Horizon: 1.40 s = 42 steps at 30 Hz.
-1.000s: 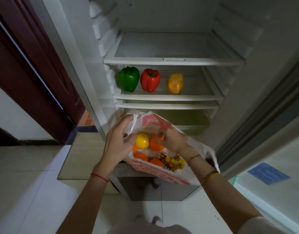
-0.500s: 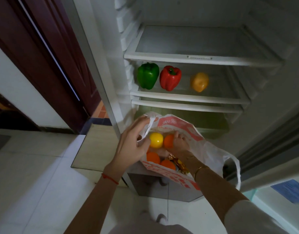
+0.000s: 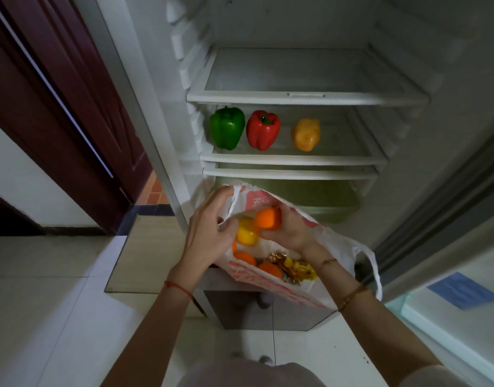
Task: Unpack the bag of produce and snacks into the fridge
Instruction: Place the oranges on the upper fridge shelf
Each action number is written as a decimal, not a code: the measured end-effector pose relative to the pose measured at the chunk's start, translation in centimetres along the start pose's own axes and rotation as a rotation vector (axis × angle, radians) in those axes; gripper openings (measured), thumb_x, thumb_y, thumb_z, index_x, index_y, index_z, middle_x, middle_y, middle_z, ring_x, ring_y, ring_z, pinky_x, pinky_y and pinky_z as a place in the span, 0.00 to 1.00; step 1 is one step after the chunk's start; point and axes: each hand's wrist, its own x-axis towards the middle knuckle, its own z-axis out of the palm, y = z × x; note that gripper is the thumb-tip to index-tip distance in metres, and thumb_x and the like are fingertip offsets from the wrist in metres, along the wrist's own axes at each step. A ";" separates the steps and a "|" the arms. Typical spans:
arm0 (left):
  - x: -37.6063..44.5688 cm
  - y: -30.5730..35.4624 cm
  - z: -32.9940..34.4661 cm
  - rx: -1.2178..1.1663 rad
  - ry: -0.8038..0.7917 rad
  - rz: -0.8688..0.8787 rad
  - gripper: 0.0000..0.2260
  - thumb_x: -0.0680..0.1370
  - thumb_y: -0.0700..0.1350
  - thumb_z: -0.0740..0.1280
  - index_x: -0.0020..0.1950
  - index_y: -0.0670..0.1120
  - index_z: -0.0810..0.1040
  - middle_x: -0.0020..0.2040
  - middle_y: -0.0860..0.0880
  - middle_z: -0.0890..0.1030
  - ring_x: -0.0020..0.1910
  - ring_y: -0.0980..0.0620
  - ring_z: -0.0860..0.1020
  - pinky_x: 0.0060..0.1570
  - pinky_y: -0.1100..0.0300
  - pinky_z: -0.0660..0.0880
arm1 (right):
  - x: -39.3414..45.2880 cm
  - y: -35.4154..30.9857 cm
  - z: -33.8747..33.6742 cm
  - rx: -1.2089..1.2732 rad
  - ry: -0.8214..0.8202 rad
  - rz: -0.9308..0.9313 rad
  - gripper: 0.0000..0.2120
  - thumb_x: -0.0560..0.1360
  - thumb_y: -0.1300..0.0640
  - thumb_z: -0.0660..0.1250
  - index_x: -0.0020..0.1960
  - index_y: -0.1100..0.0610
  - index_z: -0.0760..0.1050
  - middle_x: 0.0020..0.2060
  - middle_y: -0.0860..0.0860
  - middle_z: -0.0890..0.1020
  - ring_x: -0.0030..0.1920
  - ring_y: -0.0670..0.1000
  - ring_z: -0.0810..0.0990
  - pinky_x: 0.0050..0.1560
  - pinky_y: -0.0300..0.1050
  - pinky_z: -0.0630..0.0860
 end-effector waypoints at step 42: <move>1.7 -0.1 -0.8 -0.030 -0.060 -0.091 0.28 0.73 0.41 0.62 0.67 0.68 0.71 0.63 0.66 0.75 0.47 0.39 0.81 0.50 0.45 0.80 | 12.1 -20.2 -12.5 0.211 0.562 -0.476 0.41 0.65 0.44 0.77 0.70 0.58 0.64 0.66 0.55 0.71 0.67 0.54 0.70 0.66 0.53 0.71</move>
